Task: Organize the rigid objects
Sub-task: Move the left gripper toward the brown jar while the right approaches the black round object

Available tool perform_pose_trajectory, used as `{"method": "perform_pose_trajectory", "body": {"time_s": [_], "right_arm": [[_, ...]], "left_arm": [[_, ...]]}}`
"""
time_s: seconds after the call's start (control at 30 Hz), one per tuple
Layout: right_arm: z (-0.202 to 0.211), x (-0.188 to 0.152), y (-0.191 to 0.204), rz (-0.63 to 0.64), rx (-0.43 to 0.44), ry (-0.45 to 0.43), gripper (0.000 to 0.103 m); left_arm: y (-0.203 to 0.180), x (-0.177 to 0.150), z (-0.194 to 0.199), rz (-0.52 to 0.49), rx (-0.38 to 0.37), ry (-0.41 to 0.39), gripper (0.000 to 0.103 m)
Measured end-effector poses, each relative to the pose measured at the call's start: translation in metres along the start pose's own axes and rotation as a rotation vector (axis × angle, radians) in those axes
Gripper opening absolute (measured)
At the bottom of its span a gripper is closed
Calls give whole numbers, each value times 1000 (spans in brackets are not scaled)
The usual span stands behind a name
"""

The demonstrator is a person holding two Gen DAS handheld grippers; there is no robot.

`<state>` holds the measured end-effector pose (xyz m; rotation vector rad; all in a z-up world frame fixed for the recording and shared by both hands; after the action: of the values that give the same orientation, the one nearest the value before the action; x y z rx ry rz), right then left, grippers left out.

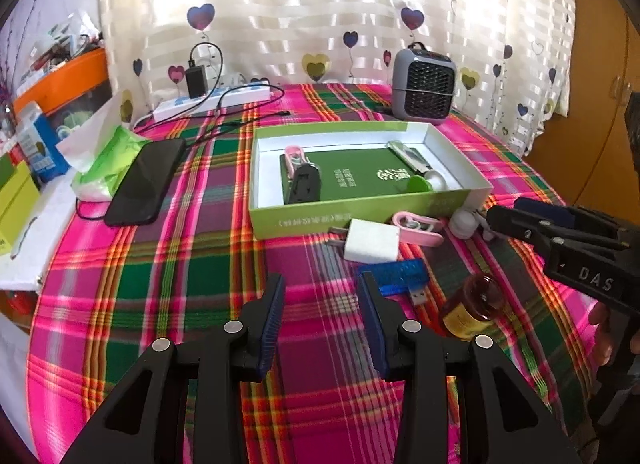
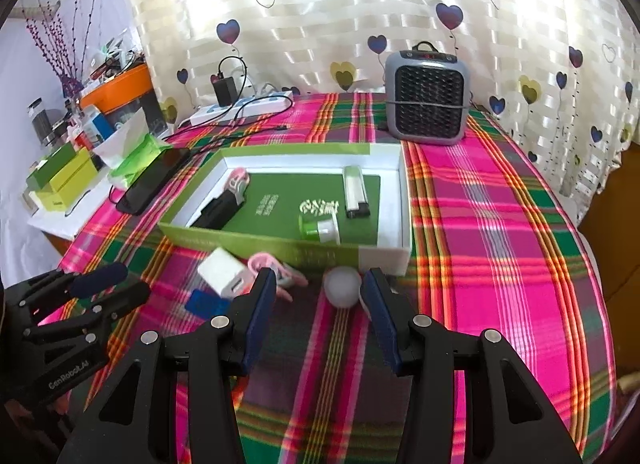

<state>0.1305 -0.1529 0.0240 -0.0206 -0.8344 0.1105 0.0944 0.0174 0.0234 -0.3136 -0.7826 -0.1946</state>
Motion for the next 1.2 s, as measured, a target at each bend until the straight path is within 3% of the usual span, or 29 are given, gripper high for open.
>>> {"method": "perform_pose_trajectory", "body": {"time_s": [0.3,0.53,0.77,0.87,1.2], "right_arm": [[10,-17,-12,-39,-13,5,47],[16,-26,-18,-56,-13,4,47],[18,-32,-25,-68,-22,5,48],[19,-35,-28,-77,-25,10,48],[20,-41,-36,-97,-37,16,47]], "left_arm": [[-23,-3,18,-9,-183,-35,36],[-51,4,18,-61,-255,-39,37],[-68,6,0,-99,-264,10,37],[-69,4,-11,-94,-234,38,37],[-64,1,-10,-89,-267,30,37]]}}
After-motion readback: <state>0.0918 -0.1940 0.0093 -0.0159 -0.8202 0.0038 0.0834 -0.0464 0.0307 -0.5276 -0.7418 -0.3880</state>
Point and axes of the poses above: each gripper's, at about its wrist camera, not at the fingertips, and z roughly against the way its jaws point, y to its left, x to its top, the point moved 3 cm from there along -z, roughly the way its jaws point, and after that the axes turned 15 degrees about -x, right-handed, at the moved point
